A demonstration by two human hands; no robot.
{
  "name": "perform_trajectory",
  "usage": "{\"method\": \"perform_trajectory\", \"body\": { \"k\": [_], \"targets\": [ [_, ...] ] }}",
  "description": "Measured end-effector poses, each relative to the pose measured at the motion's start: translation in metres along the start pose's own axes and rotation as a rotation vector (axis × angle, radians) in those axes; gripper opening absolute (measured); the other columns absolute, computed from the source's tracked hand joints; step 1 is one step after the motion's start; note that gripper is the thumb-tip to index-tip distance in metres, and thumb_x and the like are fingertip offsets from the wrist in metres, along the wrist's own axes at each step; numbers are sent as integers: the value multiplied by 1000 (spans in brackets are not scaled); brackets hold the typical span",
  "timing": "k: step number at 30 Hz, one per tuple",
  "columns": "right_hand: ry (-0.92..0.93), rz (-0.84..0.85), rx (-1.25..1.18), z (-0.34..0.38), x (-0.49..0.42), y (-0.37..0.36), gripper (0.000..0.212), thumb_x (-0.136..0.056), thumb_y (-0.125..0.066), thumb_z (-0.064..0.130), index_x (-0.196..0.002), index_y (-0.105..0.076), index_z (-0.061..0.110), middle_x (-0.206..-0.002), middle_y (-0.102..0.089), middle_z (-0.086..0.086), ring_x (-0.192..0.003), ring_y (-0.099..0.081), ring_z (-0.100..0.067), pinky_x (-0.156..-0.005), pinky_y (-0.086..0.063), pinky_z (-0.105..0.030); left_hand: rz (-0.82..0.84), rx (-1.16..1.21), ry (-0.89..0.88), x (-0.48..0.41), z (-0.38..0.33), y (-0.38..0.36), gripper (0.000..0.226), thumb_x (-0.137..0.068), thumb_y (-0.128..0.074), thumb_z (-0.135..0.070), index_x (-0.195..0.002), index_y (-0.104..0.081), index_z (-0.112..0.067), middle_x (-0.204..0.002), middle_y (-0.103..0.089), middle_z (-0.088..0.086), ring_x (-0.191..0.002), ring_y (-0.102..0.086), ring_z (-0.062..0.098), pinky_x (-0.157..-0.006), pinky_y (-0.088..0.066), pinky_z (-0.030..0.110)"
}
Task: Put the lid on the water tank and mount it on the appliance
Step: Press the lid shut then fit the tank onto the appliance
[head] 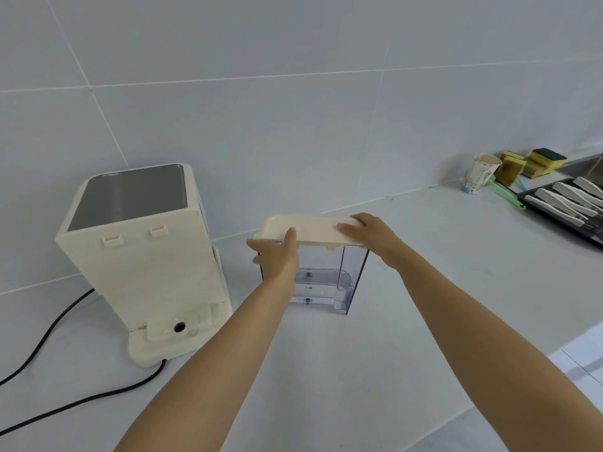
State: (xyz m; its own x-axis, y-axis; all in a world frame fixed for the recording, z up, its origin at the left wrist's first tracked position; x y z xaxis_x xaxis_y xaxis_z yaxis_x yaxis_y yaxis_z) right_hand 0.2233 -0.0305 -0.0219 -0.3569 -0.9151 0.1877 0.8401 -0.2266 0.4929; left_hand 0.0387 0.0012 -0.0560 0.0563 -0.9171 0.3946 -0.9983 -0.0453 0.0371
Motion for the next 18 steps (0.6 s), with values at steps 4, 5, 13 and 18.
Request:
{"method": "perform_trajectory", "body": {
  "k": [4, 5, 13, 18],
  "targets": [
    [-24, 17, 38, -8, -1, 3, 43, -81, -62, 34, -112, -53, 7, -99, -54, -5, -89, -50, -21, -82, -44, -34, 3, -40, -61, -11, -7, -3, 55, -85, -54, -22, -128, -22, -9, -130, -43, 19, -86, -45, 28, -73, -35, 31],
    [-35, 25, 25, -10, 0, 4, 43, -79, -64, 33, -111, -53, 6, -100, -54, -6, -89, -51, -22, -87, -47, -37, 12, -70, -87, -15, -10, -4, 53, -86, -53, -21, -127, -22, -8, -130, -43, 20, -87, -44, 28, -73, -34, 31],
    [-119, 197, 117, -7, 17, -23, 37, -81, -60, 39, -97, -54, 6, -93, -54, -9, -83, -51, -21, -75, -42, -30, 274, -286, -221, -45, -31, -24, 33, -94, -36, -19, -125, -28, -9, -116, -47, 9, -99, -45, 24, -80, -32, 29],
    [-144, 293, 145, -1, 28, -53, 58, -81, -55, 48, -116, -53, 1, -93, -54, -6, -84, -54, -21, -73, -44, -28, 504, -339, -182, -54, -38, -36, 34, -95, -30, -19, -128, -40, -24, -120, -48, -1, -111, -44, 19, -95, -33, 33]
  ]
}}
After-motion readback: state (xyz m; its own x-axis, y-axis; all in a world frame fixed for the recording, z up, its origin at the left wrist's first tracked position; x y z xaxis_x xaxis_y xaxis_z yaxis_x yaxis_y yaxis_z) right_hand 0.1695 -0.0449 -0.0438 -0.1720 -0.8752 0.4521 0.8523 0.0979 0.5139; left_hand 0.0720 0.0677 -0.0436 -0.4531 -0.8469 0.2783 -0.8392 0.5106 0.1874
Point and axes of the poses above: each hand's wrist, its own x-axis away from the middle knuckle, its own y-axis out of the back of the hand, z = x × y, the point moved 8 cm from there along -x, towards the middle knuckle
